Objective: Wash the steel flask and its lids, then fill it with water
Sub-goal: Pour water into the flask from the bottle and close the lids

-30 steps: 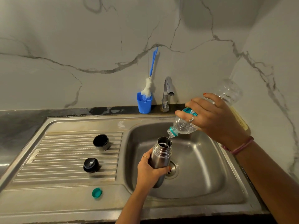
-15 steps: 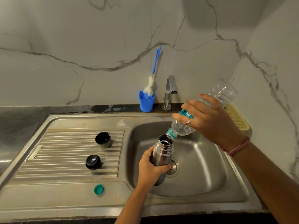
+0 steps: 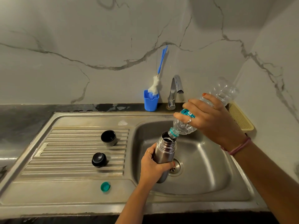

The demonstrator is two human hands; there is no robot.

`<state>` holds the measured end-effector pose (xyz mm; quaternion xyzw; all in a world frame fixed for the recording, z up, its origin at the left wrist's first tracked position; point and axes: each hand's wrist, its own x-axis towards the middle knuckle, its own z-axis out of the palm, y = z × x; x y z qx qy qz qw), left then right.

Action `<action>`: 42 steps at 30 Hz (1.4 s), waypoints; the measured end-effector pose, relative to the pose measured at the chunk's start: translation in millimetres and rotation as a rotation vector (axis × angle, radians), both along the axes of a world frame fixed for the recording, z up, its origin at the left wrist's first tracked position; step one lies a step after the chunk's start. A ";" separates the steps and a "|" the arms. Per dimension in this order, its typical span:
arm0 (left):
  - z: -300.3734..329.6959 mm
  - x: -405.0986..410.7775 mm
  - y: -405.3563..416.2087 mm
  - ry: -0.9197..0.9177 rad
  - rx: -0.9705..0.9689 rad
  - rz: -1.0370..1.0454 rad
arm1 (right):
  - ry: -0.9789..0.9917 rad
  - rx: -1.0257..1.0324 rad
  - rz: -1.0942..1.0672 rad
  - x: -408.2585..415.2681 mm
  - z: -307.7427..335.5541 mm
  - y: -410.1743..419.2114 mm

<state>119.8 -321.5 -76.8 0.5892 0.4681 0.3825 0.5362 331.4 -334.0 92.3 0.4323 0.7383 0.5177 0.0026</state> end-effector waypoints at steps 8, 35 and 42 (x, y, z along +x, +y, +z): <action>13.9 -20.5 7.7 -0.007 0.016 -0.011 | 0.169 0.007 -0.017 -9.3 4.1 6.4; 107.8 -124.8 68.1 0.023 0.144 0.049 | 2.085 -0.527 0.096 -109.1 -35.4 30.5; 128.5 -174.4 83.8 0.046 0.186 0.120 | 2.248 -0.507 0.191 -150.9 -41.8 37.6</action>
